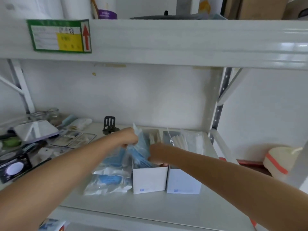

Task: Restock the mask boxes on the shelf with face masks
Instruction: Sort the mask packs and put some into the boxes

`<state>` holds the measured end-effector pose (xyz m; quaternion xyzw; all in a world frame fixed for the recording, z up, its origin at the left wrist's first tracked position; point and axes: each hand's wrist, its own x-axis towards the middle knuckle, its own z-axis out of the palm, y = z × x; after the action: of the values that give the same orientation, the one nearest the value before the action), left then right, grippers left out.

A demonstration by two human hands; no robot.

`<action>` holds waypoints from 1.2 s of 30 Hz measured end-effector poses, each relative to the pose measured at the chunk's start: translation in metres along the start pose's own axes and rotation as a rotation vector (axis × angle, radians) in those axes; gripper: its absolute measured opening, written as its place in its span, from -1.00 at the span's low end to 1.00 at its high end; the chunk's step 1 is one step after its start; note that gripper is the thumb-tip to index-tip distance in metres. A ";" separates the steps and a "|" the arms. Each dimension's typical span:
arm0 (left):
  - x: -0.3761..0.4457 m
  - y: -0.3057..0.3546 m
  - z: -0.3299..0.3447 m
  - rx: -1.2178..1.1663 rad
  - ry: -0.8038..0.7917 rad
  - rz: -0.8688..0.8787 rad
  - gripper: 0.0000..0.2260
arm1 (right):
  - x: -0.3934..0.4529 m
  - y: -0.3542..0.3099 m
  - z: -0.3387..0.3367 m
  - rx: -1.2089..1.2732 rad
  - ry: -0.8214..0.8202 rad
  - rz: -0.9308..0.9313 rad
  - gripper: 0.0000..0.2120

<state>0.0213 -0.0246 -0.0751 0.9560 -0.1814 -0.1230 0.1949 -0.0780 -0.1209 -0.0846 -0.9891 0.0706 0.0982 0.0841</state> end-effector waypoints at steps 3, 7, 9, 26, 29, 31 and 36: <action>0.008 -0.005 -0.002 -0.060 -0.010 0.023 -0.93 | 0.006 -0.003 -0.002 -0.077 -0.053 0.007 -0.66; 0.004 -0.006 -0.001 -0.053 -0.059 0.042 -0.63 | 0.017 -0.009 0.008 -0.134 -0.097 0.035 -0.65; 0.000 -0.006 -0.002 -0.015 -0.087 0.053 -0.58 | 0.022 -0.010 0.015 -0.133 -0.115 0.070 -0.66; -0.008 0.015 -0.047 -0.725 0.219 0.037 -0.98 | -0.014 -0.007 -0.043 0.399 0.093 0.160 -0.43; -0.018 0.026 -0.060 -0.888 0.262 0.051 -0.77 | -0.013 0.000 -0.056 0.566 0.244 0.150 -0.38; -0.026 0.032 -0.059 -0.991 0.232 0.065 -0.62 | -0.021 0.004 -0.061 0.352 0.346 0.104 -0.36; -0.043 0.058 -0.054 -1.177 0.168 0.136 -0.91 | -0.041 0.026 -0.068 -0.178 0.449 -0.027 -0.08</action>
<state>-0.0184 -0.0393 0.0048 0.6802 -0.1278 -0.1141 0.7128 -0.1099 -0.1534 -0.0146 -0.9905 0.0652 -0.1195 -0.0201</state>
